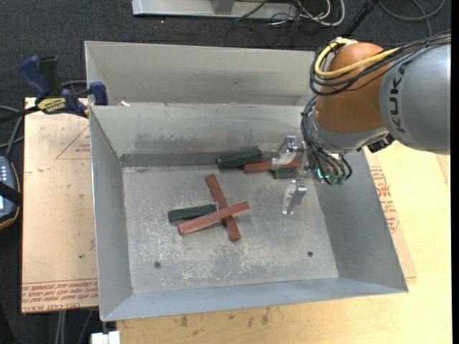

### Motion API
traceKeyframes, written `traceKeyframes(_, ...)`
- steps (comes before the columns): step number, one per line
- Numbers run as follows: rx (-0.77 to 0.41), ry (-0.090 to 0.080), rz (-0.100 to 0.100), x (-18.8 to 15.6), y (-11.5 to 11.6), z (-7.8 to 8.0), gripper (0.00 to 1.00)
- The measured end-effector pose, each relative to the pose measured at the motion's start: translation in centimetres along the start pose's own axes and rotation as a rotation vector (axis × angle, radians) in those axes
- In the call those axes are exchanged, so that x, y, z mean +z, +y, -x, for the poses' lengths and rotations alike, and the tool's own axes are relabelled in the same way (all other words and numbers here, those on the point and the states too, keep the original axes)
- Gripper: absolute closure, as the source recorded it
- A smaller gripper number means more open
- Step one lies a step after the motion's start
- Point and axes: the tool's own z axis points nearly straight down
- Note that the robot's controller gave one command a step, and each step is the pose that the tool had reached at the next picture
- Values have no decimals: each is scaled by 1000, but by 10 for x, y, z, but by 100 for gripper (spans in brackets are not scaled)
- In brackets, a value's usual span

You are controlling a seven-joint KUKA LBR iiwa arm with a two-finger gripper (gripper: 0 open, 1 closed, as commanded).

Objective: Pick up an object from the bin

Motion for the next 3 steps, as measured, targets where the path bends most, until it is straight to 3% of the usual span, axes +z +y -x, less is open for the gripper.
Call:
traceKeyframes(1, -59, -8, -3, 14, 10, 1, 0)
traceKeyframes(2, -143, 0, 1, 42, 41, 9, 0)
traceKeyframes(3, 24, -1, 1, 59, 50, 3, 0)
